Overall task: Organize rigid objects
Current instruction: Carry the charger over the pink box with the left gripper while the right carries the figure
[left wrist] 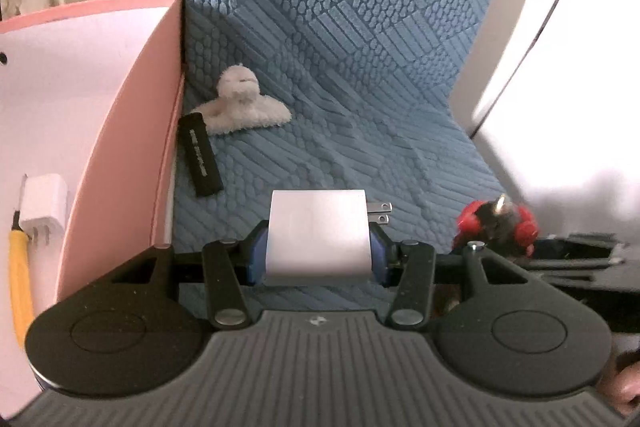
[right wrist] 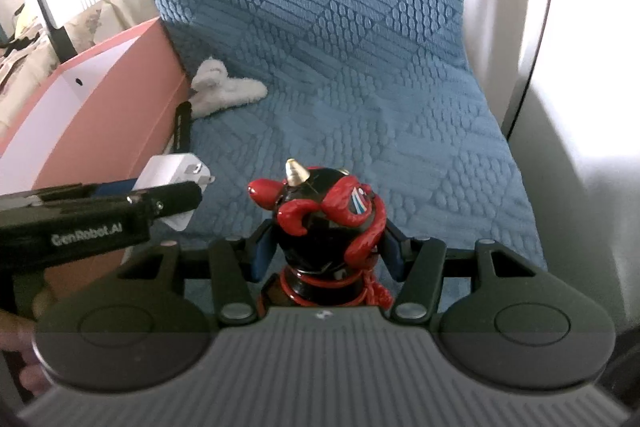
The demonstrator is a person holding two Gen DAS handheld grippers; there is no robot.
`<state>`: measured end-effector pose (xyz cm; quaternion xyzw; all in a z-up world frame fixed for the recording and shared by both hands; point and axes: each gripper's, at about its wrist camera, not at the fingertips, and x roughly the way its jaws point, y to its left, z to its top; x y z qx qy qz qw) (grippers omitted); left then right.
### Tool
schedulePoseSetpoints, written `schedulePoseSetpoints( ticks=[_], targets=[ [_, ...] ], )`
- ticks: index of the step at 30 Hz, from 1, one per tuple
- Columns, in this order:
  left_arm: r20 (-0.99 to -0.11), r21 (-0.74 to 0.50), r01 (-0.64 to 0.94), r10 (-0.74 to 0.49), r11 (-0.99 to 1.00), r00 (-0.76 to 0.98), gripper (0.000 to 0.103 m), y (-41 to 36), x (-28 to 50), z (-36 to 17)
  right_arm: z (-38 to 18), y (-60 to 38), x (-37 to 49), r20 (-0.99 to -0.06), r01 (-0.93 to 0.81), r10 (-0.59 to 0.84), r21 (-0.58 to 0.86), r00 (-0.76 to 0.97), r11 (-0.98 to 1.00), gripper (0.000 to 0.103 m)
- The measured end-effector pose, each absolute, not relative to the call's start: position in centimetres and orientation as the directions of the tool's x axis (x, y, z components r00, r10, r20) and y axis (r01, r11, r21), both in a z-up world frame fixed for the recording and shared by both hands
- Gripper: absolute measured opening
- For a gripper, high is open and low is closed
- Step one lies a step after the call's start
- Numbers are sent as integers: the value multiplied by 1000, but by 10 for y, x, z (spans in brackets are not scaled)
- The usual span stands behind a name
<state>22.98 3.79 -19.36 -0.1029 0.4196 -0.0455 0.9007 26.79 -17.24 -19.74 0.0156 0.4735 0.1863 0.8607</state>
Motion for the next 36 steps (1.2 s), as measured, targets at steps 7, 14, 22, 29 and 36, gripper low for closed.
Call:
schedulePoseSetpoints(
  ticks=[7,14,22,29,36],
  targets=[
    [-710,-245,7,-185,969,679,56,46,220,-161,-177,-160,260,-800,-322,343,199,493,926,58],
    [-650,-241,-7,-156,971,744,56,71,221,-121,-141,-144,267,-765,-345,374,211,525,915,58],
    [-581,-246,-40,-115,968,806,56,107,220,-83,-97,-106,279,-714,-417,415,188,564,889,58],
    [-526,-247,-99,-47,964,849,56,152,207,-56,-66,-61,283,-663,-466,475,209,579,860,58],
    [-493,-273,-221,61,936,868,56,216,184,-45,-46,1,279,-629,-570,544,189,555,800,58]
  ],
)
